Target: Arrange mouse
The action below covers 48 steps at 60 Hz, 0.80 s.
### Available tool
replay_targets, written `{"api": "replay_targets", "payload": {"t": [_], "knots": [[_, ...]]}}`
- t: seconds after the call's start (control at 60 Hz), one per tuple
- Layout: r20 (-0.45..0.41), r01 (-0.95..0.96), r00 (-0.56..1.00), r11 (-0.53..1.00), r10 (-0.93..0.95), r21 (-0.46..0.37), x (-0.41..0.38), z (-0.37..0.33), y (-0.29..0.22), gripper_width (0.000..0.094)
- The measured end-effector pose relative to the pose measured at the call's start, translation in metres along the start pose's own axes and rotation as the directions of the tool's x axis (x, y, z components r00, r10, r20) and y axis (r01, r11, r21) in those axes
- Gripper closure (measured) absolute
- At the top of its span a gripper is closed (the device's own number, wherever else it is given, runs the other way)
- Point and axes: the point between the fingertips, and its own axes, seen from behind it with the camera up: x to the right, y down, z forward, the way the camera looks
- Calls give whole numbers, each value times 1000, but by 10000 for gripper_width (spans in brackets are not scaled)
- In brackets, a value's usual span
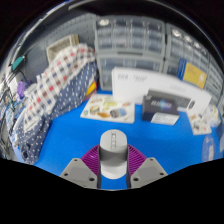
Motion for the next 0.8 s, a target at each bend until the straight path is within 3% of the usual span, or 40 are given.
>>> {"api": "replay_targets", "payload": {"t": [0.1, 0.233, 0.333, 0.467, 0.567, 0.733, 0.8], "knots": [[-4, 61, 998, 991, -61, 120, 49, -59, -52, 591], [-81, 110, 993, 951, -90, 290, 146, -145, -117, 592], [-173, 152, 980, 926, -97, 346, 233, -195, -142, 590], [-252, 124, 967, 932, -36, 342, 339, -217, -130, 591], [-283, 86, 959, 961, -8, 264, 406, -198, -94, 592], [-256, -9, 966, 993, 38, 114, 459, -140, -10, 591], [-220, -74, 971, 993, 94, 94, 460, -122, 13, 594]]}}
